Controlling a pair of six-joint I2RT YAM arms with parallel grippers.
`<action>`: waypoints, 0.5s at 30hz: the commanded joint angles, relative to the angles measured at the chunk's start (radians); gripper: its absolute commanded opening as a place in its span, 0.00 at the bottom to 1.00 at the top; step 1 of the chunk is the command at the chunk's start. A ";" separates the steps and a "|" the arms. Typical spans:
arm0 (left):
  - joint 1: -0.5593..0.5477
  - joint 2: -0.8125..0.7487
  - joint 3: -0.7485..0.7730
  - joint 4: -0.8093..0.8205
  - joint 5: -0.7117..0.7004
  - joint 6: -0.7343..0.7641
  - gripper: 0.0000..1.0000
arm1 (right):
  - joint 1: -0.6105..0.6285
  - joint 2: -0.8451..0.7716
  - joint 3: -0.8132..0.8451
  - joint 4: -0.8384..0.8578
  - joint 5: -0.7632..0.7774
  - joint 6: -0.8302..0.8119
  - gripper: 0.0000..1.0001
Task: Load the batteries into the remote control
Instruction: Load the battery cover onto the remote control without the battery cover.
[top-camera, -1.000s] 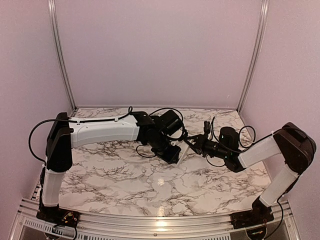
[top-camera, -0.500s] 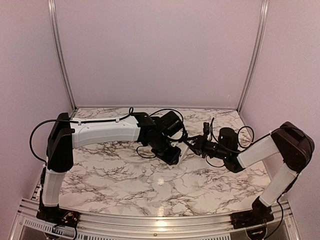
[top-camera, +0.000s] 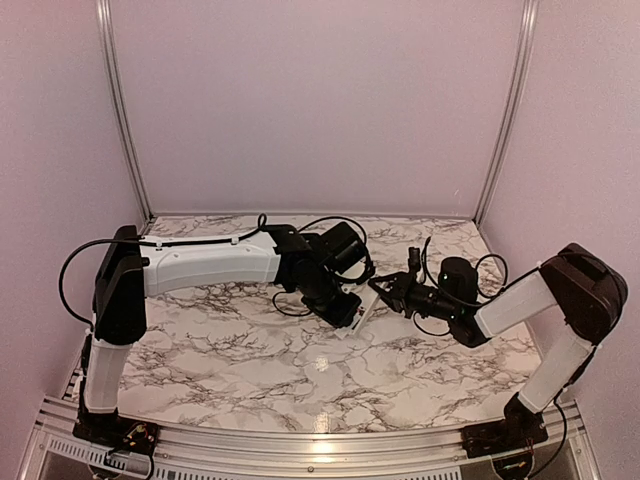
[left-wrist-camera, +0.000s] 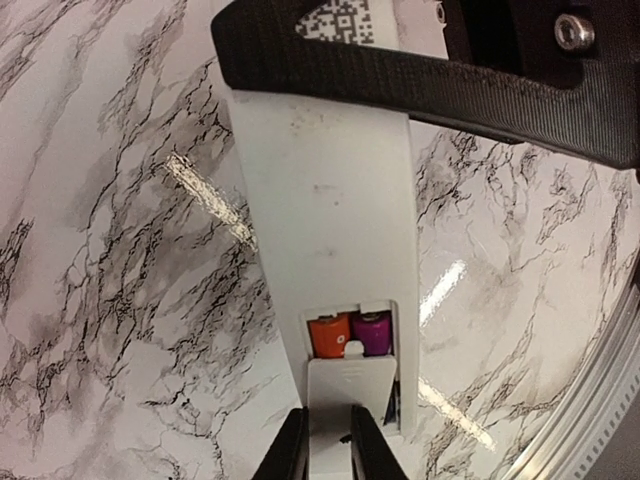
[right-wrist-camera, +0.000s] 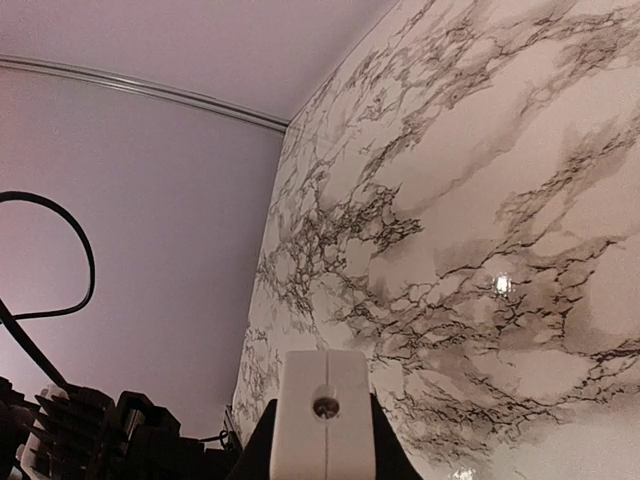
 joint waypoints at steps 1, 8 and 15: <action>0.003 0.013 0.014 -0.021 -0.027 0.014 0.14 | 0.004 0.011 0.020 0.173 -0.081 0.099 0.00; 0.003 0.035 0.048 -0.021 0.008 0.002 0.13 | 0.014 0.064 0.018 0.278 -0.094 0.145 0.00; 0.007 0.037 0.043 -0.023 -0.015 -0.009 0.13 | 0.021 0.075 0.018 0.303 -0.094 0.159 0.00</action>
